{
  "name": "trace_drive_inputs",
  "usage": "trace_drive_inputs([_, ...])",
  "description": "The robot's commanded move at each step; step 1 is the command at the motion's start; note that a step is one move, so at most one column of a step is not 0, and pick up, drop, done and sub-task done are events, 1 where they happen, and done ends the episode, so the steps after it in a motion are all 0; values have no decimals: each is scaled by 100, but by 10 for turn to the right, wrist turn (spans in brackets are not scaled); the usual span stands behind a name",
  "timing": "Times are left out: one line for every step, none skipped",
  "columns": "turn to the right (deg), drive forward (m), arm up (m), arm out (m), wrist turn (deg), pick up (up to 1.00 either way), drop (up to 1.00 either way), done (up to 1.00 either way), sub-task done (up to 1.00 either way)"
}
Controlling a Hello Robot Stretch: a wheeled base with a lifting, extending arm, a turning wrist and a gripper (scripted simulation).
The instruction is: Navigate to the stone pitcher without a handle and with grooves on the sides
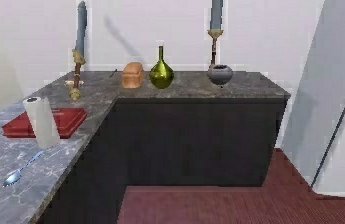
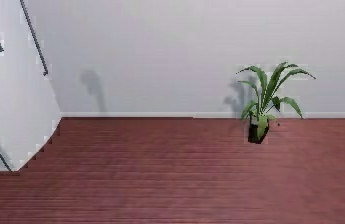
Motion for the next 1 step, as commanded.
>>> trace_drive_inputs([450,0,0,0,0,0,0,0,0])
